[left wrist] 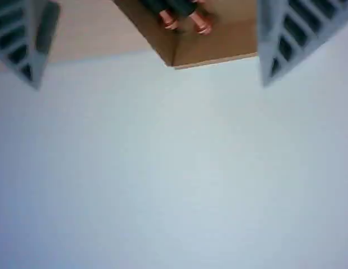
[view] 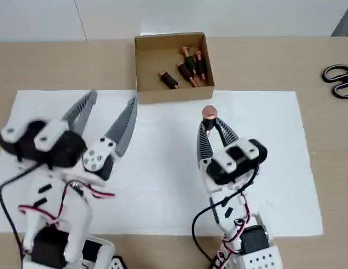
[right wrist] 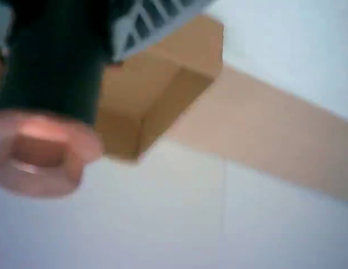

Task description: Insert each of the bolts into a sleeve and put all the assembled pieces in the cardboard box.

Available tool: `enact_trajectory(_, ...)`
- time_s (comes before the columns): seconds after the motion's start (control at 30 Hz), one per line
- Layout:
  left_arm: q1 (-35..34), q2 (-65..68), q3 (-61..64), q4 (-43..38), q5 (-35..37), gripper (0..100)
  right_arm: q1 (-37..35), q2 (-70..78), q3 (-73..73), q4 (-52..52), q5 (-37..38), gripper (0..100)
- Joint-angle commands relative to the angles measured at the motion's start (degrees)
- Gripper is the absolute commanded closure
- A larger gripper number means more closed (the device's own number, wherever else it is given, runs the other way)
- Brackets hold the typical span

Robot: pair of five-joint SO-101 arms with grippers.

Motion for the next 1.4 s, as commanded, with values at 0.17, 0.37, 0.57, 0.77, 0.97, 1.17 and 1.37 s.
enact_trajectory(0.17, -0.4, -10.4, 12.4, -0.1, 0.3, 94, 5.5, 11.5, -23.8, 9.0, 1.1, 99.5)
enact_trajectory(0.37, -0.7, -15.5, 16.5, -1.0, 0.3, 99, 7.3, 37.9, -36.6, 2.2, 1.1, 99.5)
enact_trajectory(0.57, -2.8, -21.7, 23.5, -4.4, 0.2, 99, 6.9, 64.4, -49.3, -11.5, 1.2, 99.5)
enact_trajectory(0.77, -8.7, -21.5, 24.1, -5.5, 0.3, 99, 6.8, 90.0, -67.3, -13.1, 1.2, 99.5)
enact_trajectory(0.97, -8.9, -21.5, 24.4, -10.0, 0.3, 99, 3.0, 108.2, -85.4, -12.5, 1.2, 99.5)
enact_trajectory(1.17, -8.9, -21.4, 26.2, -10.0, 0.1, 99, 0.1, 123.6, -98.1, -12.5, 9.7, 99.5)
enact_trajectory(1.37, -8.9, -21.5, 28.4, -10.2, 0.2, 99, 1.1, 137.7, -110.1, -12.5, 13.9, 99.5)
